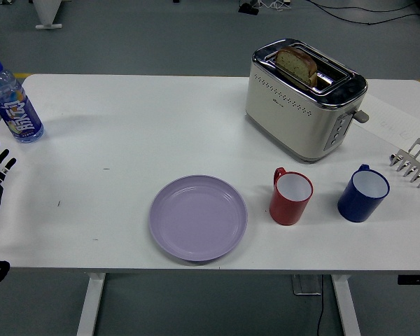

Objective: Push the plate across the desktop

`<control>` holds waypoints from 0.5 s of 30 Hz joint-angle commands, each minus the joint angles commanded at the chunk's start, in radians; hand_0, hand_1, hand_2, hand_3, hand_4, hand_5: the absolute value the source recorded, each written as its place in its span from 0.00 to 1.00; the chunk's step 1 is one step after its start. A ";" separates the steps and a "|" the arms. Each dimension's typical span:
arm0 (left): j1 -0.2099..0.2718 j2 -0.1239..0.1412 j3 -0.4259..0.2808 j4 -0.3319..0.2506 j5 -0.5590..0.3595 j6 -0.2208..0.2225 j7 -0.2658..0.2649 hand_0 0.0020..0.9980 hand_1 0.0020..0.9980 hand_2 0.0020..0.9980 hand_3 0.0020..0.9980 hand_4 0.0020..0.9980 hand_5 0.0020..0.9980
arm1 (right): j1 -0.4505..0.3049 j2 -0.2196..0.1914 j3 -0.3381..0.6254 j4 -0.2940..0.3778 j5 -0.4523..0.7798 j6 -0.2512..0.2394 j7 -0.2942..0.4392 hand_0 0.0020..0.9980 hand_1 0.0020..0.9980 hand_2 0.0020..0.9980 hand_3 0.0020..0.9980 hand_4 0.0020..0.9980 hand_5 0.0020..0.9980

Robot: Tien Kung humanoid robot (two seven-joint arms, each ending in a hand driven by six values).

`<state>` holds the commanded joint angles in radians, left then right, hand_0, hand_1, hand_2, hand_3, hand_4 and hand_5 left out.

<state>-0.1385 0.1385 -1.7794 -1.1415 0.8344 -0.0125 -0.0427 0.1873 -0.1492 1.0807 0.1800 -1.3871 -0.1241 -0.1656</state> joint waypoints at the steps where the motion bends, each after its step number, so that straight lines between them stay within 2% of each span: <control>1: 0.001 0.000 0.000 0.000 -0.001 0.002 0.000 0.87 0.94 0.99 1.00 0.63 1.00 | 0.000 0.000 -0.001 0.000 0.001 0.000 0.000 0.64 0.61 0.67 0.61 0.19 0.11; 15: -0.001 -0.003 0.002 0.000 0.004 0.019 -0.009 0.87 0.94 0.99 1.00 0.63 1.00 | 0.004 -0.002 -0.002 0.000 0.006 -0.001 0.003 0.64 0.61 0.67 0.61 0.19 0.11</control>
<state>-0.1392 0.1353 -1.7771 -1.1415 0.8384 0.0069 -0.0514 0.1909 -0.1511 1.0791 0.1800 -1.3809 -0.1254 -0.1623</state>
